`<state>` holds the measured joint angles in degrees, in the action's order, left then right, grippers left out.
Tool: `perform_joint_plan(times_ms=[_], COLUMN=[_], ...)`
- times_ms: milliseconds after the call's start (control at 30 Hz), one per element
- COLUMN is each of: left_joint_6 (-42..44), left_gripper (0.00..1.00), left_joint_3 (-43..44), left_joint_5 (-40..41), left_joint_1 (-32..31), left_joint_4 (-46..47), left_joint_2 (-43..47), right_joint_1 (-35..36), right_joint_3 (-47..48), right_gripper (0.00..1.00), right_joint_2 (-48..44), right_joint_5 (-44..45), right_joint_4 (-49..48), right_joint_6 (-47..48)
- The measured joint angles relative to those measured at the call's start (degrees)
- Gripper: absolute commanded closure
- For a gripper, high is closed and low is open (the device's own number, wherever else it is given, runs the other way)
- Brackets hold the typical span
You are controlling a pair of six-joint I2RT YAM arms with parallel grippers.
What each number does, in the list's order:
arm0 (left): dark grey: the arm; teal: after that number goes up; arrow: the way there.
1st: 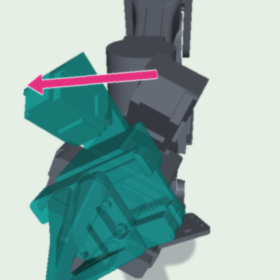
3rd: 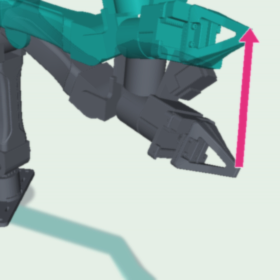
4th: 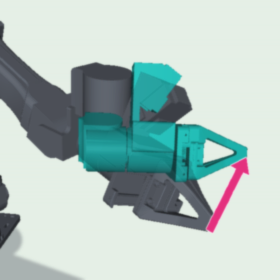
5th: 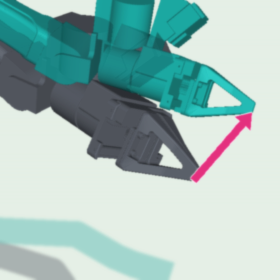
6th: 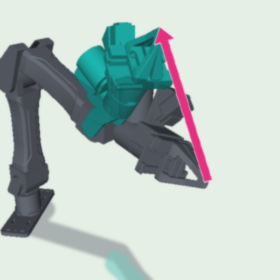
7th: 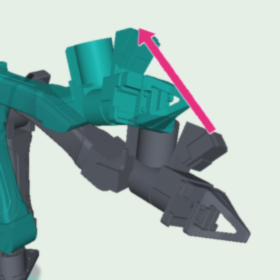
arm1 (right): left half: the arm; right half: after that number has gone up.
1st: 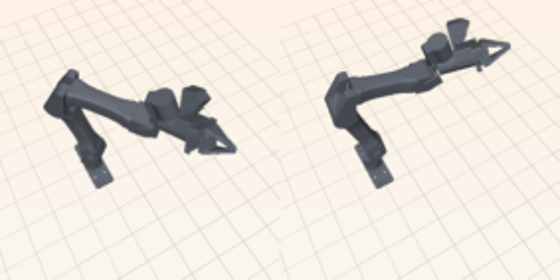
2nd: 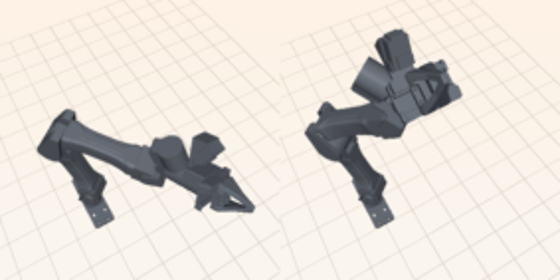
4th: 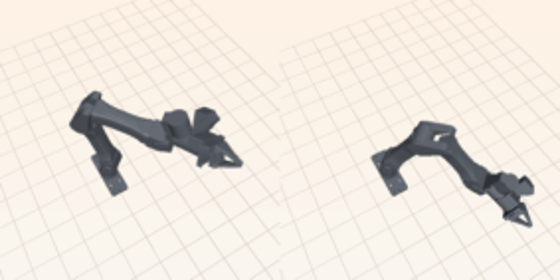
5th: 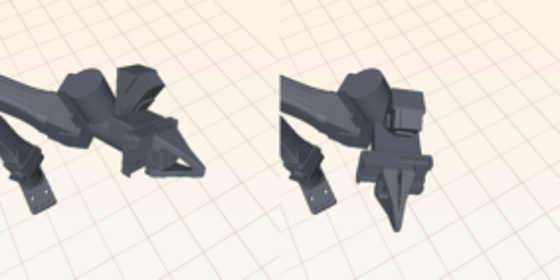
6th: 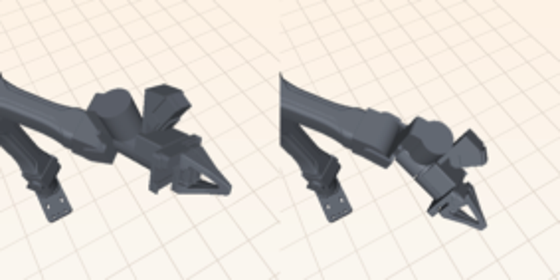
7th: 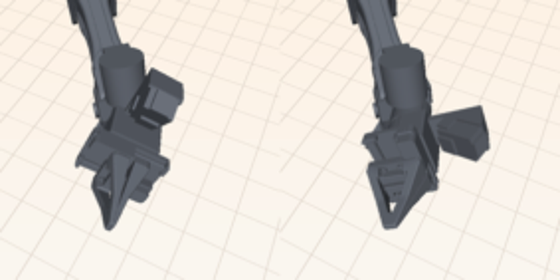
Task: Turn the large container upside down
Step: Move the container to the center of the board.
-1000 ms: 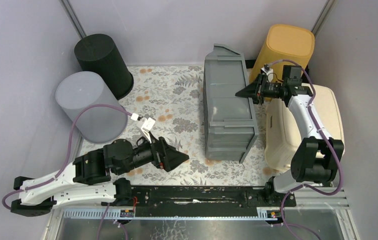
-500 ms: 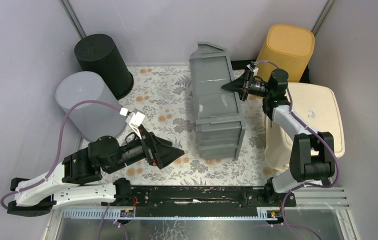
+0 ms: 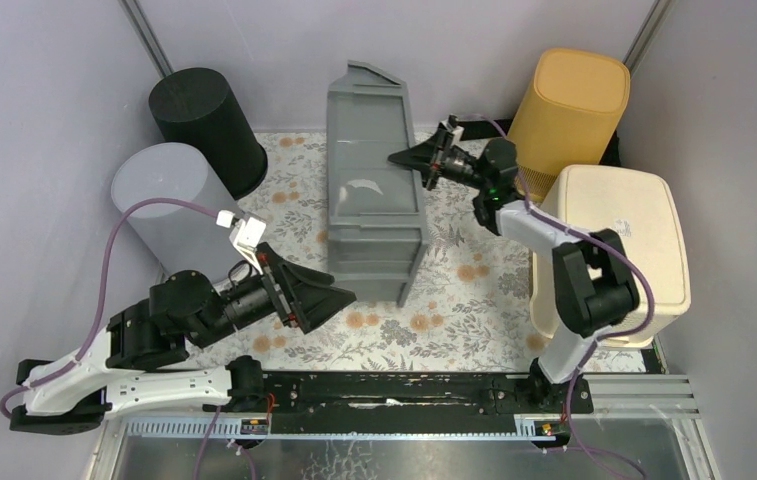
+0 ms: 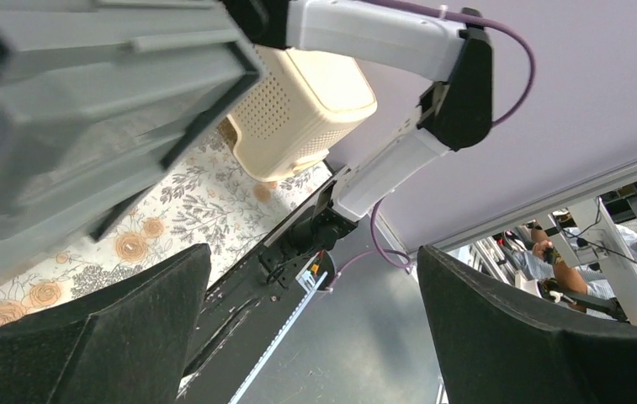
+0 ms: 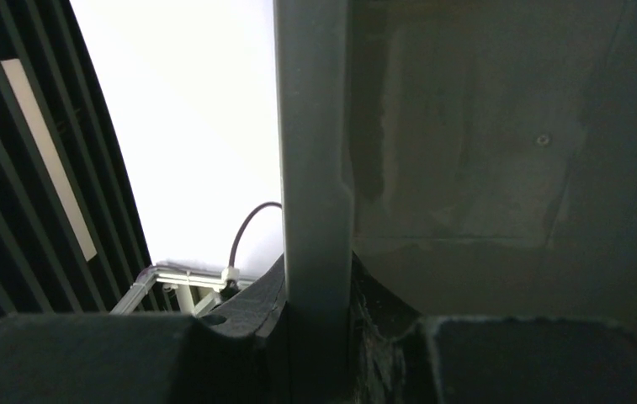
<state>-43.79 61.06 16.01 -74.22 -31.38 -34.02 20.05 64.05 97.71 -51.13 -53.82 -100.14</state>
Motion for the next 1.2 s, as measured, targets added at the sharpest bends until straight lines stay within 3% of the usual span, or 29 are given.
perform_joint_plan(times_ms=[267,667,867,1033,1200], left_joint_6=[0.5,1.6,1.6,1.6,1.6], left_gripper=[0.00,0.00,0.00,0.00,0.00], left_joint_3=[3.0,6.7,6.7,6.7,6.7], left_joint_5=[0.2,0.9,1.1,1.2,1.2], left_joint_1=[0.0,0.0,0.0,0.0,0.0], left_joint_4=[-0.6,-1.0,-1.0,-1.0,-1.0], left_joint_2=[0.5,0.4,-0.7,-1.6,-2.5], right_joint_1=[9.4,17.0,17.0,16.2,15.3], right_joint_3=[5.3,23.2,20.1,12.9,6.4], right_gripper=[1.00,1.00,0.99,0.77,0.70], right_joint_2=[13.6,32.7,33.3,30.4,25.9], right_joint_5=[13.0,26.1,27.0,26.9,26.0], right_joint_4=[-10.8,-23.3,-26.2,-29.9,-30.3], right_joint_6=[-0.5,-5.3,-7.2,-7.2,-5.2])
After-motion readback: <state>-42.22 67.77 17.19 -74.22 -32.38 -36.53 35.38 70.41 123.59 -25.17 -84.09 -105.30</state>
